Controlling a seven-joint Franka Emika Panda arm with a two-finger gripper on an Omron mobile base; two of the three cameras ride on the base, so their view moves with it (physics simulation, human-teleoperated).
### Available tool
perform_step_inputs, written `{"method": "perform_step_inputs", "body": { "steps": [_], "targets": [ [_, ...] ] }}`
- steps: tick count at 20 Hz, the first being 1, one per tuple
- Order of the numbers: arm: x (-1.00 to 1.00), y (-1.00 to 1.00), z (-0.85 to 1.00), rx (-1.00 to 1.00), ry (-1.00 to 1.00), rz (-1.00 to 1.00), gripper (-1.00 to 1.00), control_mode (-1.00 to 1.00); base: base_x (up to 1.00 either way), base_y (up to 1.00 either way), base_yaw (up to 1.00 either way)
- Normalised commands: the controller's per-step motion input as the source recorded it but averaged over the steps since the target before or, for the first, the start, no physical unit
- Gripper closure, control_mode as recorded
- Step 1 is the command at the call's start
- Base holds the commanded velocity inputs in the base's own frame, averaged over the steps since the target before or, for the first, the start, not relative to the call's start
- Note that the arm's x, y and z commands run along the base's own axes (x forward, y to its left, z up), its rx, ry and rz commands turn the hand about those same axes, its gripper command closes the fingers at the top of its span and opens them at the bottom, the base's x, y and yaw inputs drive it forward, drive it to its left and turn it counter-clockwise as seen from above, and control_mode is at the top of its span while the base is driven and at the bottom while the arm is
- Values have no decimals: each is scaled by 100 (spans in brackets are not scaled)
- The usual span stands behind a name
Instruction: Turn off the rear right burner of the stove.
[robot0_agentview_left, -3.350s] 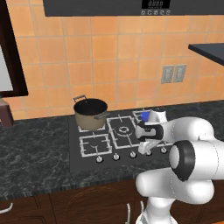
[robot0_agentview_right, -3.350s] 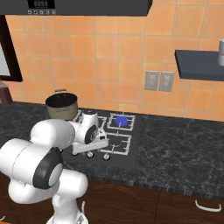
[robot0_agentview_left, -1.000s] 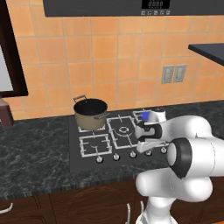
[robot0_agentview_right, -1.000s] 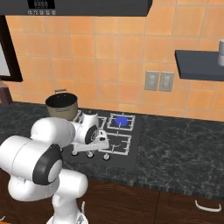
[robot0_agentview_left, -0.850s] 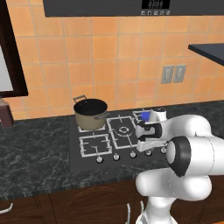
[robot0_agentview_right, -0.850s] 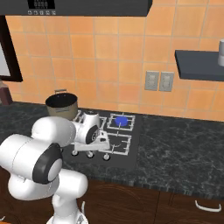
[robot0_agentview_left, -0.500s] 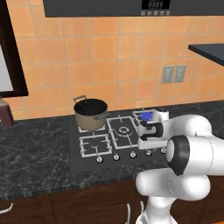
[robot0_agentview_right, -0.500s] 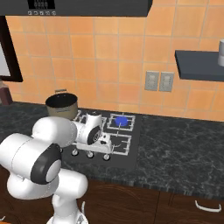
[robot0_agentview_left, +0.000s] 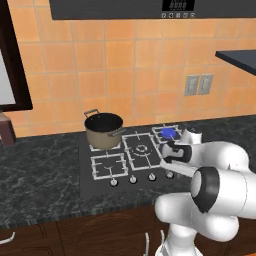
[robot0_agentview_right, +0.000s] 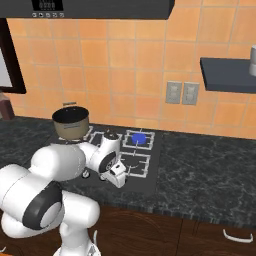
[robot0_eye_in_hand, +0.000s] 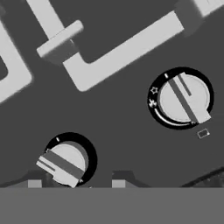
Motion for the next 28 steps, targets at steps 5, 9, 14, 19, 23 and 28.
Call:
{"method": "perform_step_inputs", "body": {
  "steps": [5, 9, 14, 19, 23, 28],
  "targets": [
    [-55, -31, -45, 6, 0, -70, 100, -100, 0, 0, 0],
    [-41, -21, -50, 3, 0, -76, 100, -100, 0, 0, 0],
    [-27, -15, -58, 2, 0, -81, 100, -100, 0, 0, 0],
    [-19, -12, -63, 0, -1, -82, 100, -100, 0, 0, 0],
    [-8, -11, -61, 0, 0, -85, 100, -100, 0, 0, 0],
    [-26, -8, -17, 2, -4, -50, 100, -100, 0, 0, 0]
  ]
}}
